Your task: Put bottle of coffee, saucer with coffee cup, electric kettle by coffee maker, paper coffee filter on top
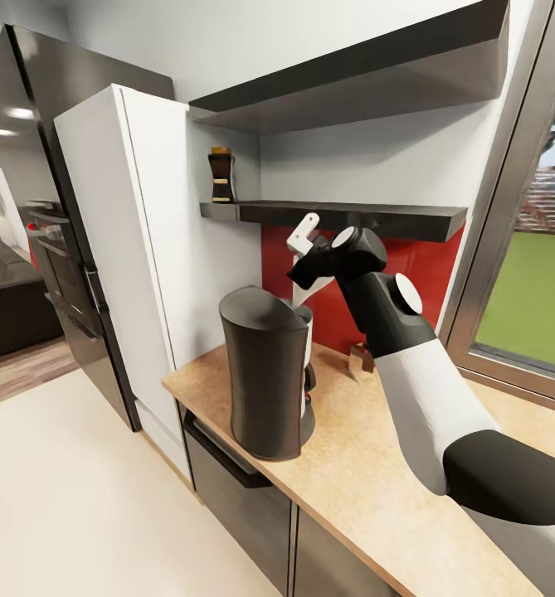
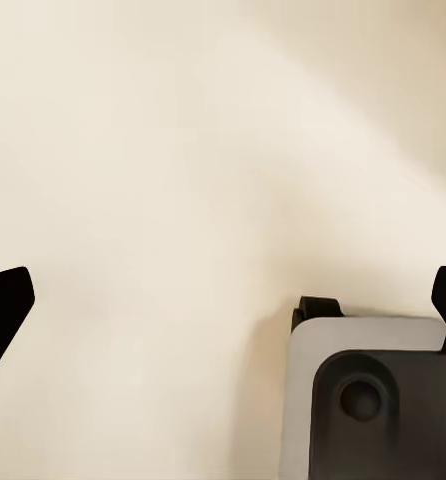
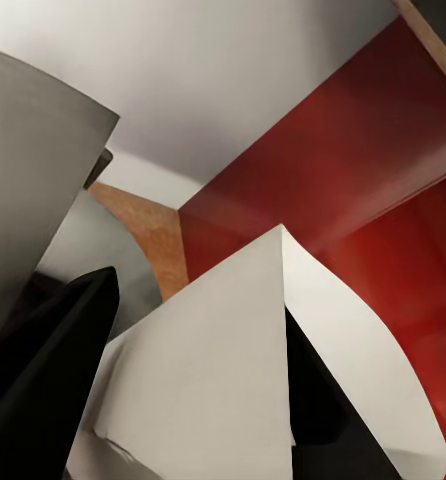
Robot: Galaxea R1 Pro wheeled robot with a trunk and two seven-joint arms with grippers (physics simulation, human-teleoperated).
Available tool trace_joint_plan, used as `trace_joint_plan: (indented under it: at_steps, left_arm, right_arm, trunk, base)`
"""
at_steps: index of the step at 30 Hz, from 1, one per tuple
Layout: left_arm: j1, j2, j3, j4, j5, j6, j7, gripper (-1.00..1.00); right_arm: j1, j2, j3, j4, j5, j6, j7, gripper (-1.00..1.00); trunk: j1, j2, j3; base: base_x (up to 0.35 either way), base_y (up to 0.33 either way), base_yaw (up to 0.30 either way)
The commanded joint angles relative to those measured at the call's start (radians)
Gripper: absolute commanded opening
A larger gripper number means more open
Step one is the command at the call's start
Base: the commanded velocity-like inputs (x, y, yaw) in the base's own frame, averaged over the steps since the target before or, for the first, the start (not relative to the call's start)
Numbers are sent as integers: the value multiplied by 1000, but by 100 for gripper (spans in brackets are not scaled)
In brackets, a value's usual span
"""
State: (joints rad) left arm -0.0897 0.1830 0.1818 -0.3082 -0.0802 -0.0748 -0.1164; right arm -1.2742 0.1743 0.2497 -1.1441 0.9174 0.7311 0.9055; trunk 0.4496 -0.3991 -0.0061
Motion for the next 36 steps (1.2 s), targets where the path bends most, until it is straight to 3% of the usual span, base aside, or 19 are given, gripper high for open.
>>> trace_joint_plan:
  at_steps: [1,17,18,36]
  left_arm:
    - [0,0,8,1,-9,-3,-6,100]
    - [-1,-1,8,1,-9,-3,-6,100]
    - [-1,-1,8,1,-9,-3,-6,100]
    - [-1,0,7,1,-9,-3,-6,100]
  right_arm:
    - [-1,0,0,-1,8,4,7,-100]
    - [-1,0,2,53,6,4,7,-100]
    - [-1,0,2,53,6,4,7,100]
    - [-1,0,2,53,8,4,7,100]
  trunk:
    - [0,-1,-1]
    - [0,-1,-1]
    - [0,-1,-1]
    - [0,-1,-1]
  base:
    - [0,0,0]
    - [0,0,0]
    - [0,0,0]
    - [0,0,0]
